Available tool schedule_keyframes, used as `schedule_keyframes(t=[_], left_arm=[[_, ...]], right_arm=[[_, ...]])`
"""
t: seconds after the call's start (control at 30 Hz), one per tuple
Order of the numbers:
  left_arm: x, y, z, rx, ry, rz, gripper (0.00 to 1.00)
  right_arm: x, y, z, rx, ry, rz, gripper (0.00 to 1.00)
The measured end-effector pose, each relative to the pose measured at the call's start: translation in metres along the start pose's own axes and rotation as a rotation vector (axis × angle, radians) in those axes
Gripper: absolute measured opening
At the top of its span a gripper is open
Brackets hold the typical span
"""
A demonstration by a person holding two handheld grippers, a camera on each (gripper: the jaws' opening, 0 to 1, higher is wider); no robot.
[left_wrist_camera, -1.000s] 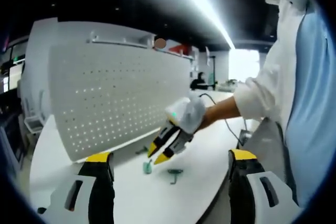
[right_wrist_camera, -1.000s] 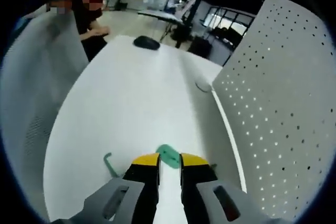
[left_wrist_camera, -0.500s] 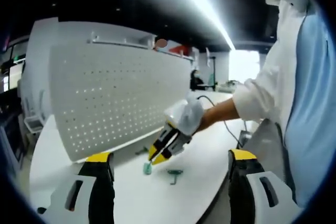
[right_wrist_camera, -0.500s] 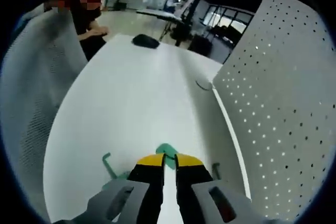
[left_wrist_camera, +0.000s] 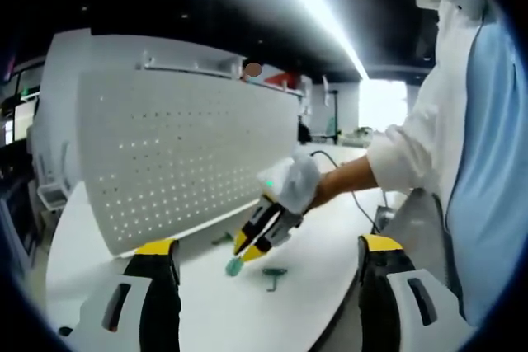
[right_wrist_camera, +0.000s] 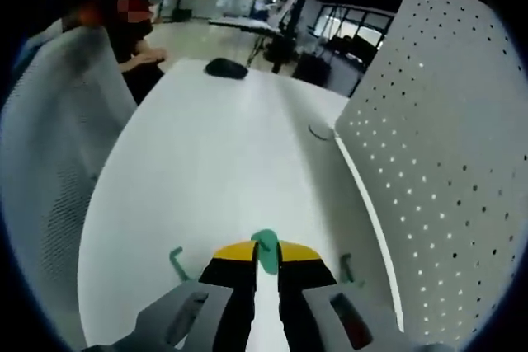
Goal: Insert the hook assembly into the mounting plate slot until the hook locks in place.
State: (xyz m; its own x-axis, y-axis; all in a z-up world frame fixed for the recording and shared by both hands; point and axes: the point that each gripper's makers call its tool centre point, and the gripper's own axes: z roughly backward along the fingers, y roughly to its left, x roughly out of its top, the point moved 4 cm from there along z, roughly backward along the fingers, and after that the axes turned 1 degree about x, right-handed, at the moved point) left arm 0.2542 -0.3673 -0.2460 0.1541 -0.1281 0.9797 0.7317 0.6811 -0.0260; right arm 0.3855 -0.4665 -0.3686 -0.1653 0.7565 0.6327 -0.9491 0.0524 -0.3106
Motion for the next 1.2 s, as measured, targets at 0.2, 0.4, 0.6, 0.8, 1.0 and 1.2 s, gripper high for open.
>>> schedule_keyframes(t=[0.2, 0.4, 0.6, 0.8, 1.0, 1.2], left_arm=[[0.001, 0.0, 0.0, -0.002, -0.004, 0.0, 0.91], [0.002, 0.001, 0.0, -0.002, -0.011, 0.007, 0.91], [0.001, 0.0, -0.001, -0.007, -0.002, 0.003, 0.91], [0.0, -0.002, -0.001, -0.01, 0.007, -0.006, 0.9], [0.0, -0.002, -0.001, -0.006, 0.005, -0.008, 0.91], [0.001, -0.002, 0.0, -0.009, -0.002, -0.008, 0.9]], right_arm=[[0.002, 0.003, -0.005, 0.01, 0.02, 0.057, 0.05], [0.0, 0.001, -0.003, 0.003, 0.023, 0.069, 0.01], [-0.003, 0.0, 0.003, -0.005, 0.008, 0.027, 0.0], [0.005, -0.005, 0.011, -0.047, -0.043, -0.038, 0.0], [0.017, -0.005, 0.025, -0.092, -0.093, -0.084, 0.0], [0.033, -0.005, 0.042, -0.142, -0.157, -0.122, 0.0]])
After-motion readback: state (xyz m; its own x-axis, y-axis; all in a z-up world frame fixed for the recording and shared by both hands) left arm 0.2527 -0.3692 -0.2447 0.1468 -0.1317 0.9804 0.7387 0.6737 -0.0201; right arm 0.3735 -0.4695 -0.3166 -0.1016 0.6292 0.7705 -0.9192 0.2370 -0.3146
